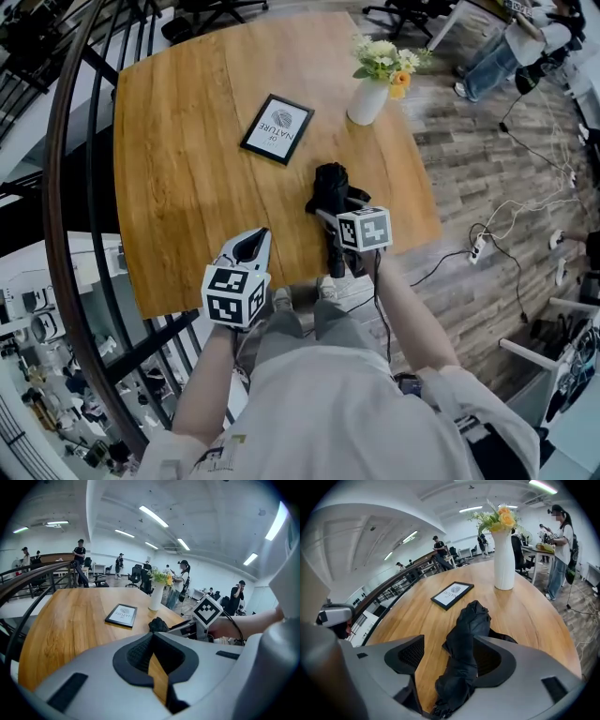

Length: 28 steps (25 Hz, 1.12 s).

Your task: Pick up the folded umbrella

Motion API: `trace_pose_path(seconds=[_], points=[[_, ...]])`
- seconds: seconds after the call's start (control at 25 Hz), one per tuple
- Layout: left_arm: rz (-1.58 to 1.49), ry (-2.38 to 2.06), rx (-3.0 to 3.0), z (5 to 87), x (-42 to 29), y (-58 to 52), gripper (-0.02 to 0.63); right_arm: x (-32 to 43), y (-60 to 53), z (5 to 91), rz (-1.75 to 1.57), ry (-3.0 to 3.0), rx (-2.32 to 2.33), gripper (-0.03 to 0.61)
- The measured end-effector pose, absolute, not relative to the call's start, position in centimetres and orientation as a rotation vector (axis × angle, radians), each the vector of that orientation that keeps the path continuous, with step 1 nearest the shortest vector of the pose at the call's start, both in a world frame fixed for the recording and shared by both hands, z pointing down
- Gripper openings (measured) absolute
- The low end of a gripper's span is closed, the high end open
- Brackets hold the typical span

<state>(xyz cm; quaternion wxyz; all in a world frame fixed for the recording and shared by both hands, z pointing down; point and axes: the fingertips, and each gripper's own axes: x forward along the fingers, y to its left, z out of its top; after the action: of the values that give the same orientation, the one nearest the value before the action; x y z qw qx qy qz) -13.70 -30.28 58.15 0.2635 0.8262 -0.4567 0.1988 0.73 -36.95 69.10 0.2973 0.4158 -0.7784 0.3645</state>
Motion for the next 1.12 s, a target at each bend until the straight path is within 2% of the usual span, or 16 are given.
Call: trace_pose_path(seconds=[0.64, 0.8, 0.92, 1.12], points=[[0.558, -1.238, 2.127, 60.9, -10.4, -30.3, 0.017, 4.5, -38.0, 75.5, 0.941, -1.864, 1.229, 0.341], [0.580, -1.237, 2.105, 61.4, -10.0, -29.7, 0.017, 4.0, -37.5, 77.5, 1.070, -1.857, 1.164, 0.371], [0.587, -1.242, 2.094, 61.6, -9.9, -29.3, 0.017, 3.9, -37.6, 77.9, 1.090, -1.851, 1.159, 0.365], [0.558, -1.280, 2.074, 60.9, -10.5, -28.7, 0.017, 4.0, -37.6, 77.7, 1.203, -1.890, 1.085, 0.312]])
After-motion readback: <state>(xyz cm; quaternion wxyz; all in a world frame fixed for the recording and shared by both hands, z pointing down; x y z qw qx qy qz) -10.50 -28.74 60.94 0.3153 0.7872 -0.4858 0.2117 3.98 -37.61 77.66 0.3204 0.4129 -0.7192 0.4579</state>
